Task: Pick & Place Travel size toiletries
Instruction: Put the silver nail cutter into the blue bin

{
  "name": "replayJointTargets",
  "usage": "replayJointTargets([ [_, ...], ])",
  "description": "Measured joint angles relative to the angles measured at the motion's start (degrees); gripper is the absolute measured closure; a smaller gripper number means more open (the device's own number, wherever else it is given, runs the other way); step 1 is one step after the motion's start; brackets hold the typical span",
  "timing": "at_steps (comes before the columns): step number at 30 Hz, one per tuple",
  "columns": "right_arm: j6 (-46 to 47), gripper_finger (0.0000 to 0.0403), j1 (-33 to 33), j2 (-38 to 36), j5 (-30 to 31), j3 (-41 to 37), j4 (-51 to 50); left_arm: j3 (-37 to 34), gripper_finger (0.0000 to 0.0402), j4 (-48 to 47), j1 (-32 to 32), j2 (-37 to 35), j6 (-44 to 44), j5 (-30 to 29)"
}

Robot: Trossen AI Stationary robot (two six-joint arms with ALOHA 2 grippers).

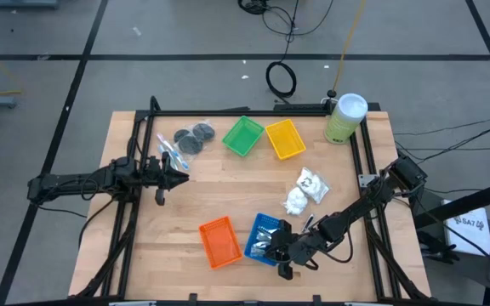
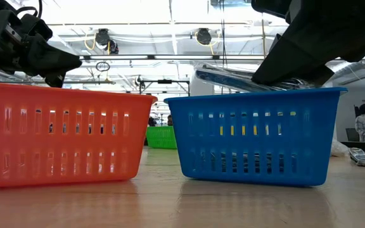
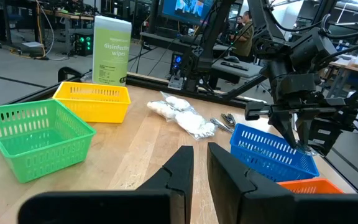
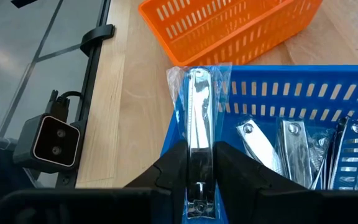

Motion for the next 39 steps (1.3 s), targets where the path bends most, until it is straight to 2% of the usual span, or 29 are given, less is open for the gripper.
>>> replayJointTargets([
  [21,-1.27,0.0325,0.00,0.00,0.12,0.00,0.02,0.02,0.0357,0.00,-0.02,0.01,0.00,0.00],
  [32,-1.08,0.0245,0.02,-0.04,1.53,-0.01,0.07,0.00,0.0357,0.00,0.00,0.01,0.00,0.00],
  [39,-1.80,0.0226,0.02,-0.04,1.38,-0.01,0.05,0.00,0.0357,0.00,0.00,0.00,-0.01,0.00],
])
